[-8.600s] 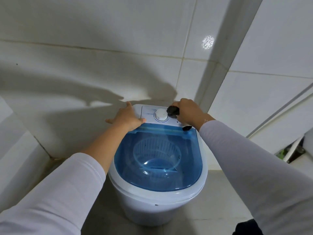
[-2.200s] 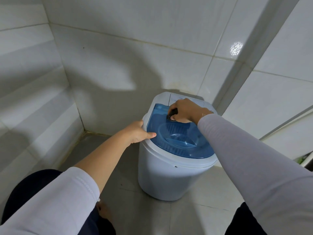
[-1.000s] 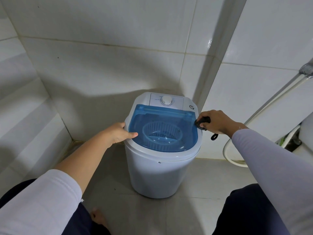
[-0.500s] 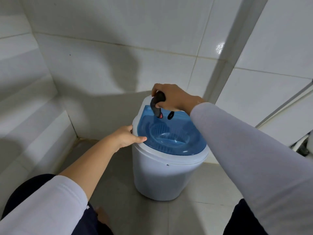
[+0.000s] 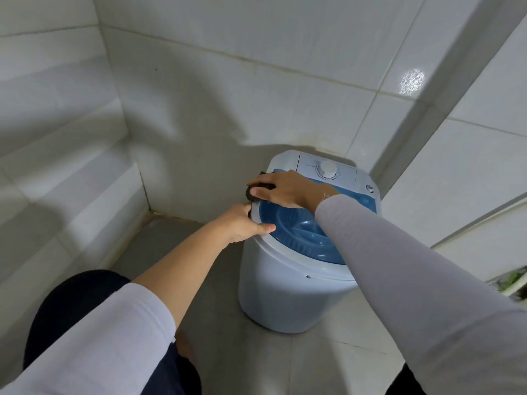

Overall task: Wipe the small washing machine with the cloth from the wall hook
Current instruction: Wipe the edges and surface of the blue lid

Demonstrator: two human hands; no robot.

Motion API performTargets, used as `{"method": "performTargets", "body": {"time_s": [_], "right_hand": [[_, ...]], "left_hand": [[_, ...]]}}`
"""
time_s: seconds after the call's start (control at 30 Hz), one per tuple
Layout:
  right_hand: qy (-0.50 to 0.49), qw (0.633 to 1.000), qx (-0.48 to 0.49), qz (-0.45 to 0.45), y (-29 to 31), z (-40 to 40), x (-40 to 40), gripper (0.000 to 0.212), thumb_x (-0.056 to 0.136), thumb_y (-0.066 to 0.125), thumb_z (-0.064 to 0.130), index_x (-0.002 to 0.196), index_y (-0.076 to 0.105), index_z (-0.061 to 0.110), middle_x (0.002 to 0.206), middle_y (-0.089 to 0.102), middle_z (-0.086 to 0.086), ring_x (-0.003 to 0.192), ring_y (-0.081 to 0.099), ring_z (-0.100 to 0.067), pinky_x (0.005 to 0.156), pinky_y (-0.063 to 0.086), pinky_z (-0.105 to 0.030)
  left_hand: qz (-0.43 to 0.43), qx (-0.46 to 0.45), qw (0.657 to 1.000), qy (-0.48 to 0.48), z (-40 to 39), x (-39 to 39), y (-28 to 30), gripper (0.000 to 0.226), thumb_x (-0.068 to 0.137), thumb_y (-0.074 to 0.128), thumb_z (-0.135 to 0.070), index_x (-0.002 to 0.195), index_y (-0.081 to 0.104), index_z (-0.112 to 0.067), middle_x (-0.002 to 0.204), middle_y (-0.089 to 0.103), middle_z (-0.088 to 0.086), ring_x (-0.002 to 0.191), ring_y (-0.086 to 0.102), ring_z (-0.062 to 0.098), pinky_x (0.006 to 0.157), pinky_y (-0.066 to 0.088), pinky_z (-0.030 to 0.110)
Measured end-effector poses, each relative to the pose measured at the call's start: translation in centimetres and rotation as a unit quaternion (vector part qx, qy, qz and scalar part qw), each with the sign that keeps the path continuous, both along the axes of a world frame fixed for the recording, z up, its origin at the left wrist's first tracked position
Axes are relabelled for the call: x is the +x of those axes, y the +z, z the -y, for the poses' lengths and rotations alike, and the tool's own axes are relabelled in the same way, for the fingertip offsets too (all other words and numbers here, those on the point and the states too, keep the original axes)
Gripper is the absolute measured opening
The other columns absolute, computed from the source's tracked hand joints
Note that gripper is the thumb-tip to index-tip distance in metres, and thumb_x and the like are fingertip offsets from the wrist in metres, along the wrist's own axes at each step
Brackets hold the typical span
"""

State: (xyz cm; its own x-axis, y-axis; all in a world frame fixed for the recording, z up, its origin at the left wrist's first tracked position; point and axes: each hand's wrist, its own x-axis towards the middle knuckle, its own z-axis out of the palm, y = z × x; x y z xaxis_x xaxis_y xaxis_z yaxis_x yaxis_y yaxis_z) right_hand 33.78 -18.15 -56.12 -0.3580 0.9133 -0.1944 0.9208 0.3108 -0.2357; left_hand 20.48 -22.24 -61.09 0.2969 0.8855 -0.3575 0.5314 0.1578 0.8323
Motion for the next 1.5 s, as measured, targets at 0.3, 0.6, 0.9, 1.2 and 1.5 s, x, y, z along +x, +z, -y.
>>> {"method": "performTargets", "body": {"time_s": [0.3, 0.6, 0.9, 1.2, 1.5], "right_hand": [[0.011, 0.999, 0.026, -0.020, -0.8, 1.0, 2.4, 0.041, 0.088, 0.057, 0.024, 0.127, 0.050, 0.035, 0.134, 0.054, 0.000, 0.120, 0.049, -0.026, 0.103, 0.037, -0.034], [-0.033, 0.998, 0.046, -0.017, -0.4, 3.3, 6.8, 0.043, 0.085, 0.060, 0.012, 0.123, 0.055, 0.032, 0.135, 0.053, 0.000, 0.122, 0.048, -0.025, 0.105, 0.036, -0.035], [-0.064, 0.996, 0.056, -0.013, -0.1, 4.2, 8.9, 0.043, 0.086, 0.057, 0.005, 0.121, 0.057, 0.029, 0.133, 0.054, -0.002, 0.120, 0.048, -0.027, 0.102, 0.037, -0.035], [-0.108, 0.991, 0.071, -0.041, -0.5, 6.4, 12.0, 0.042, 0.086, 0.057, 0.003, 0.120, 0.058, 0.027, 0.132, 0.054, -0.002, 0.118, 0.047, -0.026, 0.100, 0.036, -0.031], [-0.146, 0.985, 0.083, -0.046, -1.0, 8.7, 15.6, 0.040, 0.088, 0.053, 0.004, 0.121, 0.057, 0.025, 0.133, 0.054, -0.002, 0.116, 0.048, -0.027, 0.097, 0.034, -0.029]], "left_hand": [[-0.005, -0.015, 1.000, 0.015, -0.1, -0.5, -0.2, 0.067, 0.077, 0.075, -0.034, 0.136, 0.048, -0.018, 0.130, 0.060, -0.001, 0.117, 0.057, 0.019, 0.102, 0.043, 0.032], [0.002, -0.001, 1.000, -0.001, 0.8, 0.8, 0.9, 0.057, 0.084, 0.070, -0.025, 0.136, 0.048, -0.018, 0.132, 0.058, 0.000, 0.103, 0.052, 0.012, 0.089, 0.038, 0.023], [-0.013, 0.005, 1.000, 0.016, 1.0, 0.6, 0.9, 0.059, 0.086, 0.068, -0.025, 0.139, 0.044, -0.017, 0.138, 0.053, 0.001, 0.124, 0.050, 0.020, 0.091, 0.035, 0.023], [-0.018, 0.003, 0.999, 0.026, 1.1, 0.8, 0.9, 0.058, 0.085, 0.068, -0.026, 0.138, 0.046, -0.016, 0.137, 0.054, 0.002, 0.123, 0.051, 0.020, 0.096, 0.037, 0.027], [-0.035, -0.001, 0.999, 0.033, 1.0, 0.9, 0.8, 0.064, 0.084, 0.069, -0.029, 0.141, 0.042, -0.016, 0.141, 0.051, 0.003, 0.127, 0.049, 0.023, 0.105, 0.036, 0.034]]}}
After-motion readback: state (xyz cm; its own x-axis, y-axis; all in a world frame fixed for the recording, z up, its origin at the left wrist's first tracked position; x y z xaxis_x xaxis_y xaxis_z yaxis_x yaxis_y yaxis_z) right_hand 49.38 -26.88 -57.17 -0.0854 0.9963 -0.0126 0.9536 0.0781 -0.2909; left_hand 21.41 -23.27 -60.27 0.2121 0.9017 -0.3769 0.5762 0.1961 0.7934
